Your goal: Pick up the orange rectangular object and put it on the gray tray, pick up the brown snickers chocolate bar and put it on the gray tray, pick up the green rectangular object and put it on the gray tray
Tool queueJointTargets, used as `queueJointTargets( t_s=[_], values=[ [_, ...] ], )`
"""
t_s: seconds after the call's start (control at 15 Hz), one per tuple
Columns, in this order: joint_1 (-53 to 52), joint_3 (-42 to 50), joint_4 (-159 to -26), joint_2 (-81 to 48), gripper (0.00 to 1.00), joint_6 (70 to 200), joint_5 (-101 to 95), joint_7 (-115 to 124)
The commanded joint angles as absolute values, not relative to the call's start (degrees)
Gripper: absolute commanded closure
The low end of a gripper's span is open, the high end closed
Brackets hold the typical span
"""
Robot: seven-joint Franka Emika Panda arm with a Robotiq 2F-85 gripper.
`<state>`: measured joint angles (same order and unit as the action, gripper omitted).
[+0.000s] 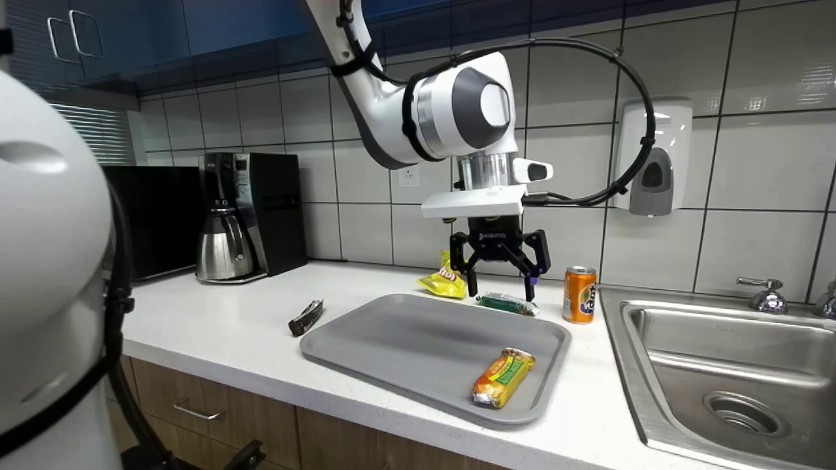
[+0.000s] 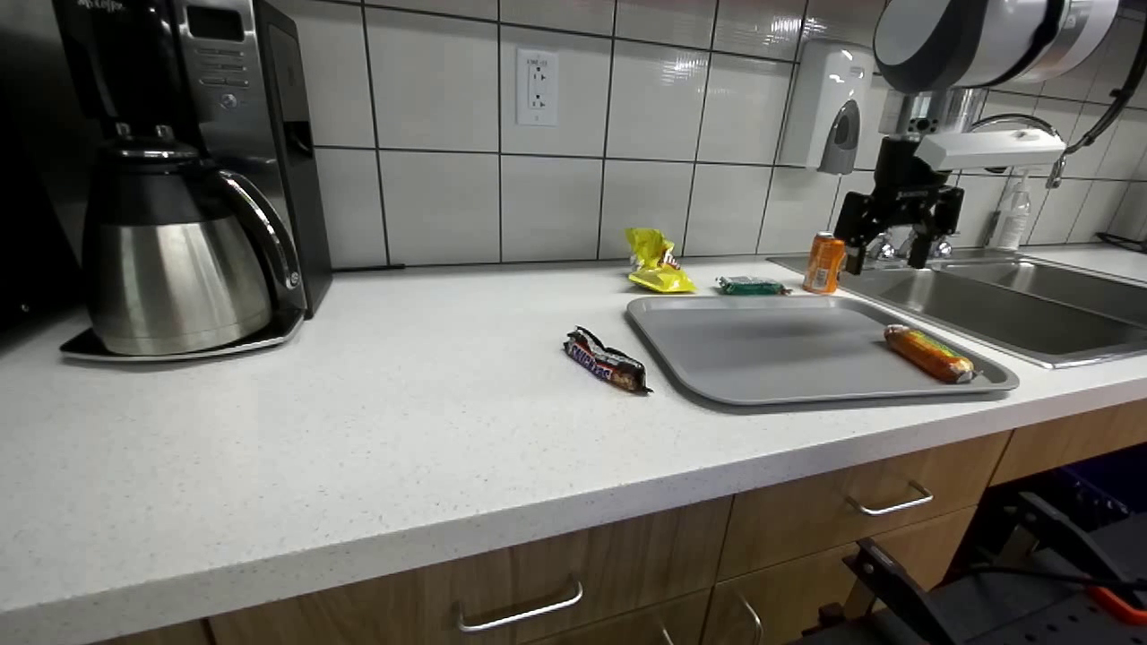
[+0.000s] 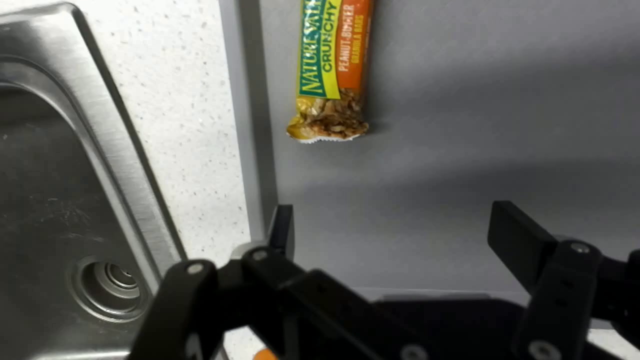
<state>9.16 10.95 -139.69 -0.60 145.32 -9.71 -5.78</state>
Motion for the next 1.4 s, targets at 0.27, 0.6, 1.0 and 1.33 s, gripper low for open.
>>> queueJointTargets(
  t_s=[0.27, 0.6, 1.0, 1.33],
  values=[
    [7.04, 8.27, -140.03, 1.49, 0.00, 146.29, -4.88, -6.34],
    [5.87, 7.12, -140.93, 2.30, 0.00, 146.49, -4.38, -6.51],
    [4.16, 5.46, -142.42, 2.78, 0.00, 147.73, -4.05, -6.05],
    [2.36, 3.72, -144.49, 3.27, 0.00, 150.56, -1.44, -5.82]
  ],
)
